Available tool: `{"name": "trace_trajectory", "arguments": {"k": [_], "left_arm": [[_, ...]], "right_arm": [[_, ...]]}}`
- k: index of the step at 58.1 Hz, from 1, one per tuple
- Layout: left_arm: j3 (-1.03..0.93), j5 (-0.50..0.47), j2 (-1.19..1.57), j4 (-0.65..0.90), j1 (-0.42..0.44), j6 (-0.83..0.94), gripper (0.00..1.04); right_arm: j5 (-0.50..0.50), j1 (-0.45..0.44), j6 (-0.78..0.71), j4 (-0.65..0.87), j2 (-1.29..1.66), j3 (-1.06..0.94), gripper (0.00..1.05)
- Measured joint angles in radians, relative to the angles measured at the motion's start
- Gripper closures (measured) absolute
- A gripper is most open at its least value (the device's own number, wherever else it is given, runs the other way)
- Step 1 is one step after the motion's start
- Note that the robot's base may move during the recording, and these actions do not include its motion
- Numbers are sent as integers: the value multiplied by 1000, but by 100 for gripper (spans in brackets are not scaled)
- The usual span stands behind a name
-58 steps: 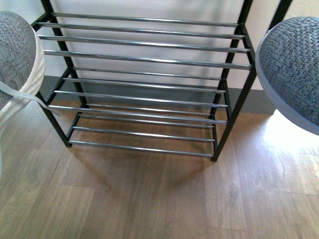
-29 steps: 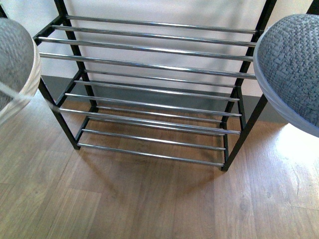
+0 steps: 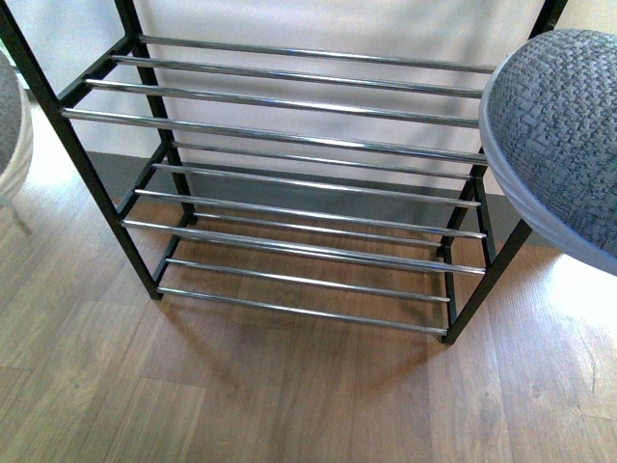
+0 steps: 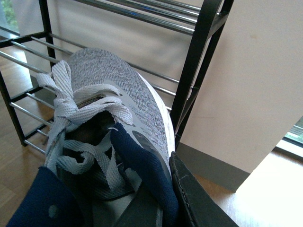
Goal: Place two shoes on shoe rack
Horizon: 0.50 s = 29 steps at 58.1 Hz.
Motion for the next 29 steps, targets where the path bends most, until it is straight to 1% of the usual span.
{"name": "trace_trajectory", "arguments": {"k": [13, 23, 29], "left_arm": [[0, -2, 0, 0, 0, 0, 103], [0, 13, 1, 0, -7, 0, 103], [0, 17, 2, 0, -6, 0, 103]], "right_arm": [[-8, 0, 0, 0, 1, 0, 103], [25, -1, 0, -1, 1, 0, 103], [15, -2, 0, -1, 0, 0, 103]]}}
